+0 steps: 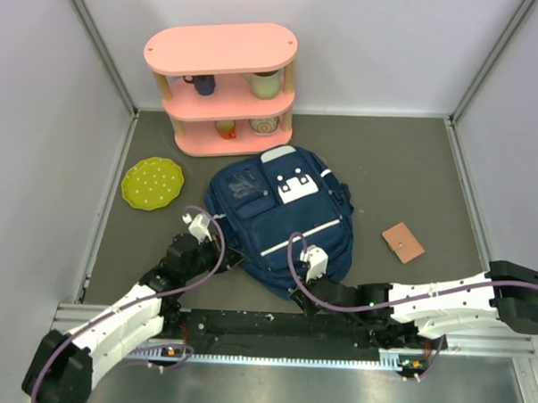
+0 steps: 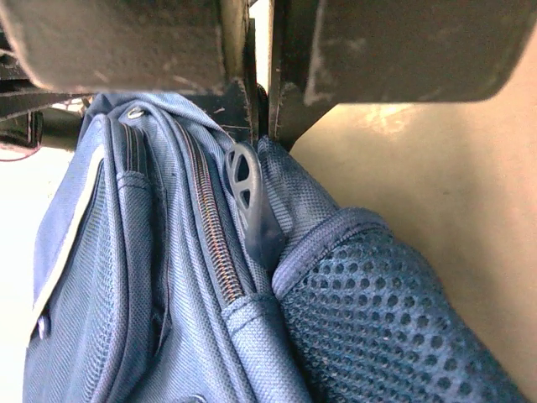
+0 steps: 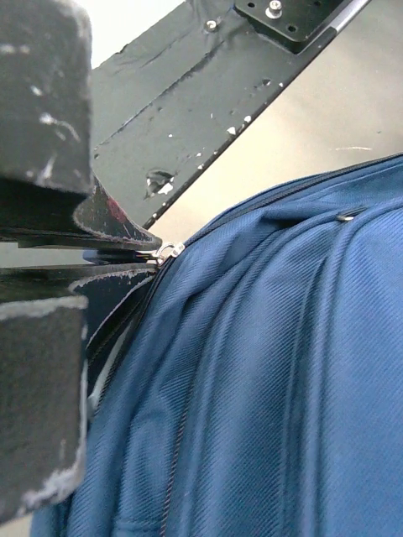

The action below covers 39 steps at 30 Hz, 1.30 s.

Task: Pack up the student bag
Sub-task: Zip the student bag at the center of the board.

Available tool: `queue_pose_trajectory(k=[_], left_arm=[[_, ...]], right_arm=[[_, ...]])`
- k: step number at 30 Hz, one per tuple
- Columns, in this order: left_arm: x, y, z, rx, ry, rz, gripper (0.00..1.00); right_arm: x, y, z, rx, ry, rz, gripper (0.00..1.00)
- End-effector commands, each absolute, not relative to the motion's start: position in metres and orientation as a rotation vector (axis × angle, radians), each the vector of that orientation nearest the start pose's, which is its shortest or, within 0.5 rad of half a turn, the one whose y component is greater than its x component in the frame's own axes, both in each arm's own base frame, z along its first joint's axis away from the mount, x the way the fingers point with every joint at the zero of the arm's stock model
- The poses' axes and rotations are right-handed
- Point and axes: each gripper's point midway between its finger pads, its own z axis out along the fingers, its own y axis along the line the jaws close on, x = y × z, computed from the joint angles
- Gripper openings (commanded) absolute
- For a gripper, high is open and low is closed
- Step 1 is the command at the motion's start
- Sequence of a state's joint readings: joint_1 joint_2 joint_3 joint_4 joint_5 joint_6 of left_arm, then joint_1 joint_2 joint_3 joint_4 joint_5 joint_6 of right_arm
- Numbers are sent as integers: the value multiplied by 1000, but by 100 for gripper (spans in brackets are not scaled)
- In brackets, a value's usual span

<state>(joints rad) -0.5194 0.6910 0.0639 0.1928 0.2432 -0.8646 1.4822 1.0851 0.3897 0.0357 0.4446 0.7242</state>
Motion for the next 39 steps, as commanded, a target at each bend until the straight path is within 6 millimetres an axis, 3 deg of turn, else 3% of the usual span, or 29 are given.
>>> queue_pose_trajectory(k=[1, 7, 10, 11, 12, 14, 15, 17, 18, 20, 22, 23, 31, 37, 39], left_arm=[[216, -150, 76, -324, 2125, -864, 0], [234, -133, 71, -406, 2139, -880, 0], [240, -142, 75, -339, 2176, -935, 0], [241, -150, 85, -280, 2175, -986, 0], [240, -153, 81, -271, 2212, -995, 0], [241, -158, 84, -249, 2220, -1025, 6], [240, -159, 84, -242, 2220, -1039, 14], [237, -159, 88, -248, 2187, -1053, 38], [236, -157, 88, -259, 2174, -1040, 59], [230, -151, 88, -291, 2150, -1025, 71], [223, -148, 84, -321, 2142, -1018, 94], [219, -146, 86, -324, 2135, -1016, 99], [191, -137, 68, -508, 2141, -1039, 99], [186, -143, 89, -563, 1973, -1197, 99], [186, -146, 107, -573, 1893, -1263, 99]], right_arm=[[88, 270, 48, -591, 2209, 596, 0], [97, 249, 47, -537, 2210, 564, 0], [99, 245, 50, -521, 2197, 588, 0], [98, 245, 50, -534, 2189, 597, 0], [97, 248, 53, -546, 2180, 617, 0], [93, 257, 58, -566, 2160, 676, 0], [92, 260, 58, -570, 2153, 694, 0], [91, 268, 60, -569, 2145, 729, 0], [91, 270, 62, -565, 2144, 737, 0], [89, 274, 57, -577, 2158, 735, 0], [89, 277, 56, -577, 2163, 730, 0], [90, 279, 57, -576, 2160, 734, 0], [98, 282, 55, -528, 2173, 694, 0], [101, 285, 53, -503, 2191, 693, 0], [103, 286, 53, -494, 2193, 696, 0]])
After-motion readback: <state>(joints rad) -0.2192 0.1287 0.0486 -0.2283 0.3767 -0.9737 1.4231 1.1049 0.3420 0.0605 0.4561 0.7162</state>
